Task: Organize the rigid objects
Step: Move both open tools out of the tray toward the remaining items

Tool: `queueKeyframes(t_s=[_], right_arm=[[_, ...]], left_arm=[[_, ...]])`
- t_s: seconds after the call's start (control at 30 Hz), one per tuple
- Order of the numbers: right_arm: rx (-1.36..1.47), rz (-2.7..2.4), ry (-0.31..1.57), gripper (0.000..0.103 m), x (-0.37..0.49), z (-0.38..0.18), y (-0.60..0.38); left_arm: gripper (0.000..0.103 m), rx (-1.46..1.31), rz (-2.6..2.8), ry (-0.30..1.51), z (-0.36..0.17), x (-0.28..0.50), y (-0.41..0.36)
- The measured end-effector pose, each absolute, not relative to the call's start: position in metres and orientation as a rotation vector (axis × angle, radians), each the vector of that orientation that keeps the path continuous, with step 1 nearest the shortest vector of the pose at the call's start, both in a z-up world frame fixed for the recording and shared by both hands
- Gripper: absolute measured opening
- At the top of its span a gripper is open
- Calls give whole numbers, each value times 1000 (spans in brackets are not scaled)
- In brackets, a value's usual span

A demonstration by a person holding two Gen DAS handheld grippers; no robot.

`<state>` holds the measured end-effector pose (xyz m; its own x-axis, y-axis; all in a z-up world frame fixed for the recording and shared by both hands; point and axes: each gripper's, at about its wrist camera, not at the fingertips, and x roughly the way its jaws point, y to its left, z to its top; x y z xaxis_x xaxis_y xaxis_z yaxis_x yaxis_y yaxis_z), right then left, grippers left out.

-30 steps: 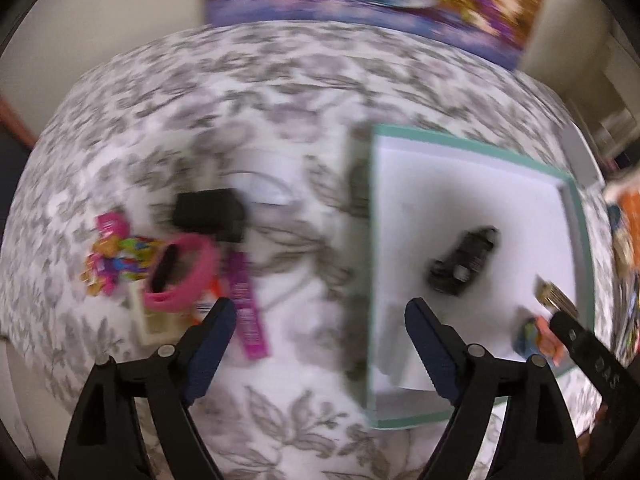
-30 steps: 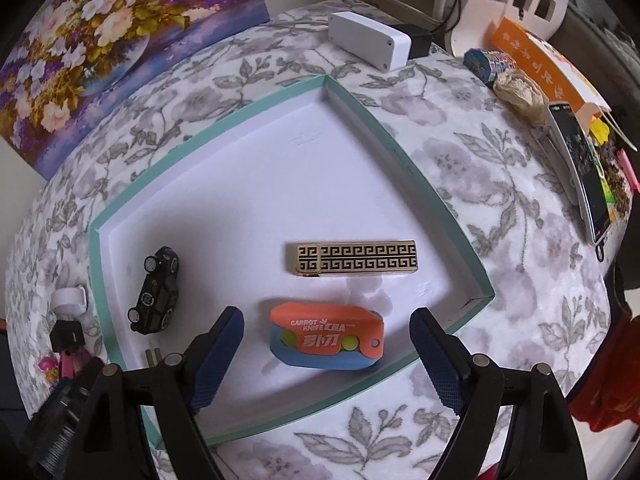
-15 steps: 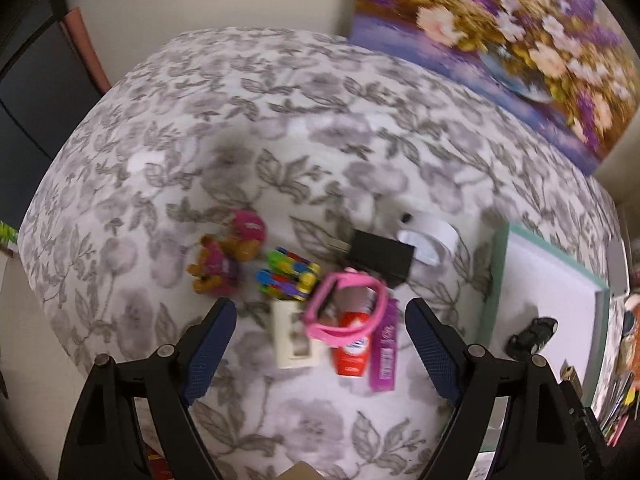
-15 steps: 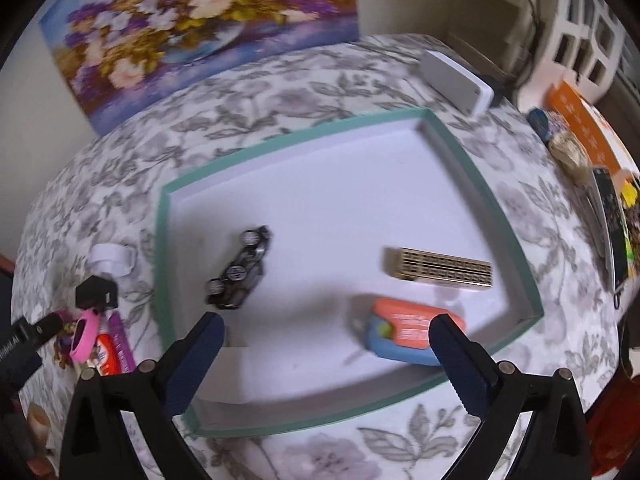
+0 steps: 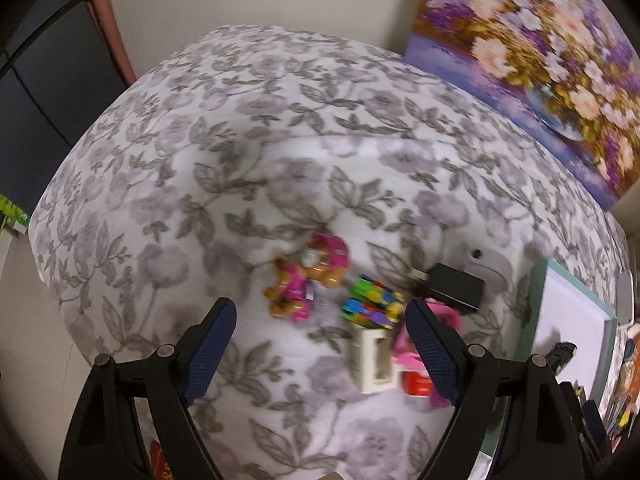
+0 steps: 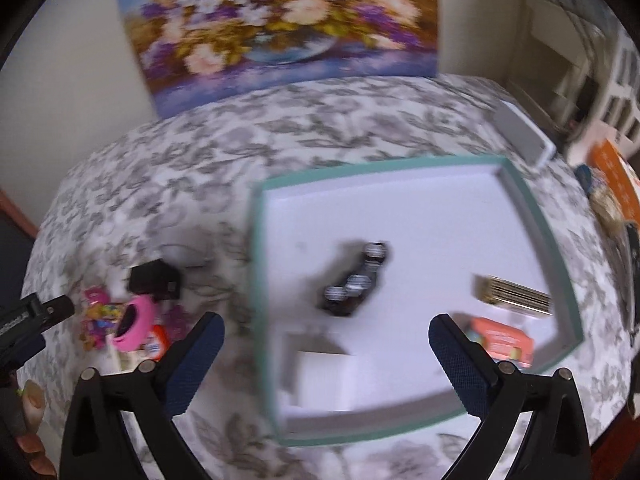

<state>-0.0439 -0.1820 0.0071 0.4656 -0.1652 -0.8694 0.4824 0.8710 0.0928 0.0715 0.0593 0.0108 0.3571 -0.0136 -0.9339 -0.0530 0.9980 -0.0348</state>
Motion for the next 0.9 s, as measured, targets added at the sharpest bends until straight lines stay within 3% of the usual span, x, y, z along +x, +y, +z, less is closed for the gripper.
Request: queueKeyframes(t_s=[0.37, 0.9], right_arm=[[271, -223, 1059, 103, -4, -9, -107], [342, -94, 1139, 103, 37, -36, -78]], left_arm=[[87, -155, 80, 1268, -11, 85, 100], [87, -181, 61, 1349, -45, 111, 109]])
